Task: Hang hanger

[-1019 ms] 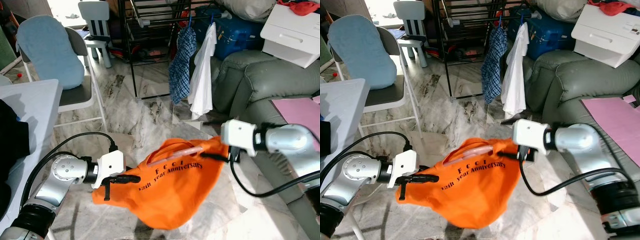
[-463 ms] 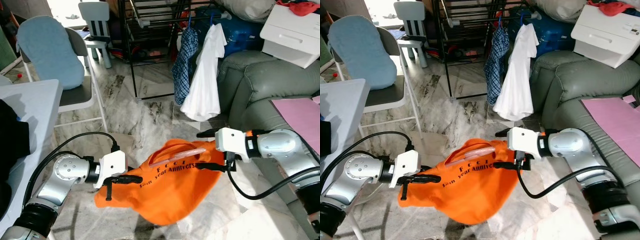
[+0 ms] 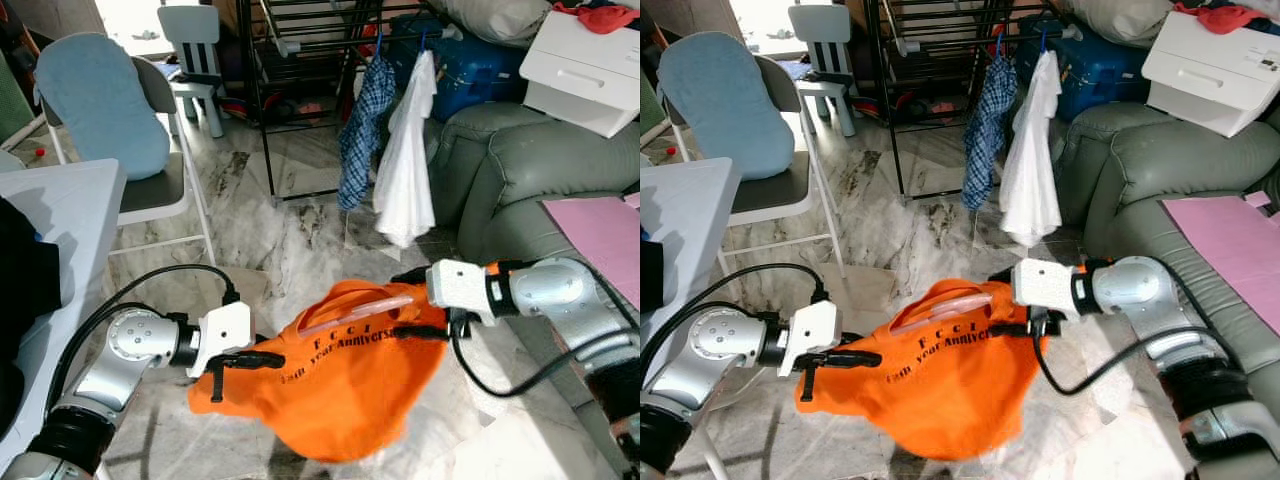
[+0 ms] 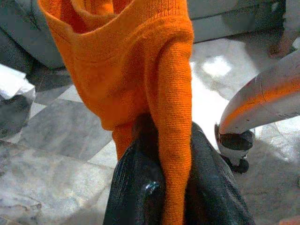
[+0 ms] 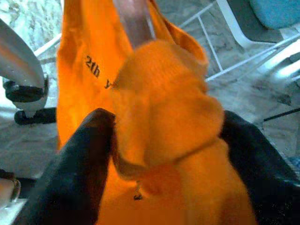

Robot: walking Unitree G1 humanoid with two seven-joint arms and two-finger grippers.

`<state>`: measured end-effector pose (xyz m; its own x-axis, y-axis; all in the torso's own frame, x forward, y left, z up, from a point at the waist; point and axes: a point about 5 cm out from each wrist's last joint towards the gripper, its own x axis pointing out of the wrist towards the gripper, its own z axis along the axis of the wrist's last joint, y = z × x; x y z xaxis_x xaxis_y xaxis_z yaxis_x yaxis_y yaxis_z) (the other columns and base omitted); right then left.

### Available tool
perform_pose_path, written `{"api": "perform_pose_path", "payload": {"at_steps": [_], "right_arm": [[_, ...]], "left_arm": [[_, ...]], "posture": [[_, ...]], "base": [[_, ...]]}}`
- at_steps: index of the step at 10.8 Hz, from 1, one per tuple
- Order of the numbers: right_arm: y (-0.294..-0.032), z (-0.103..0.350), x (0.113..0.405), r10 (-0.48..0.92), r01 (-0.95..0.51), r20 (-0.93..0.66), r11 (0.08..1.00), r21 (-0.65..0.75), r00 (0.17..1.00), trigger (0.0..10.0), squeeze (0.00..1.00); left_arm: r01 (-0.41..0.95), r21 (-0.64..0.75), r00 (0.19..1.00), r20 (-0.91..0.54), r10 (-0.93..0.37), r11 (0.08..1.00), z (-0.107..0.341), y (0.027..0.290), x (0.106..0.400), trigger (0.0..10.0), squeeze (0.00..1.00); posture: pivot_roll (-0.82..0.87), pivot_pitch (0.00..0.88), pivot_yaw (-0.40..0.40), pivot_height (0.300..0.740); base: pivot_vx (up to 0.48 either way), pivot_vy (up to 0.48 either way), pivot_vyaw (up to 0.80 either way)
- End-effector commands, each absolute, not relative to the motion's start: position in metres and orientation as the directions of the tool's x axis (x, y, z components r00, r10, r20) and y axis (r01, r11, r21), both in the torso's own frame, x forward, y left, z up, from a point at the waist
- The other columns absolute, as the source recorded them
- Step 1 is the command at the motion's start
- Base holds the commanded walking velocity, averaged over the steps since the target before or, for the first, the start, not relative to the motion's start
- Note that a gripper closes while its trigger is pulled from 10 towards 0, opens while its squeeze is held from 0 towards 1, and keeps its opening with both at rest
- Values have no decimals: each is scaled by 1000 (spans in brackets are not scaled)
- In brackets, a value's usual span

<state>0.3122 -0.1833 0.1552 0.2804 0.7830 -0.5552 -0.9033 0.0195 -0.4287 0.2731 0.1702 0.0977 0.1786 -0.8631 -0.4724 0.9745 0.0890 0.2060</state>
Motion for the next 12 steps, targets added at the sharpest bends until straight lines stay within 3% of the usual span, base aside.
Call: {"api": "perform_pose_path", "payload": {"at_steps": [1, 9, 12], "right_arm": [[-184, 159, 314, 776, -900, -569, -4, -436, 272, 0, 0], [-188, 154, 313, 770, -908, -590, -31, -418, 245, 0, 0], [-189, 151, 311, 764, -912, -599, -31, -408, 241, 0, 0]], "left_arm": [[969, 238, 172, -453, -875, 67, 105, 167, 276, 0, 0], [971, 231, 164, -464, -870, 59, 103, 167, 277, 0, 0], [961, 261, 202, -450, -870, 87, 104, 167, 281, 0, 0]], "posture": [[-134, 25, -4, 740], [-136, 27, 0, 740], [-138, 28, 0, 740]], "base": [[0, 0, 0], [0, 0, 0], [0, 0, 0]]}}
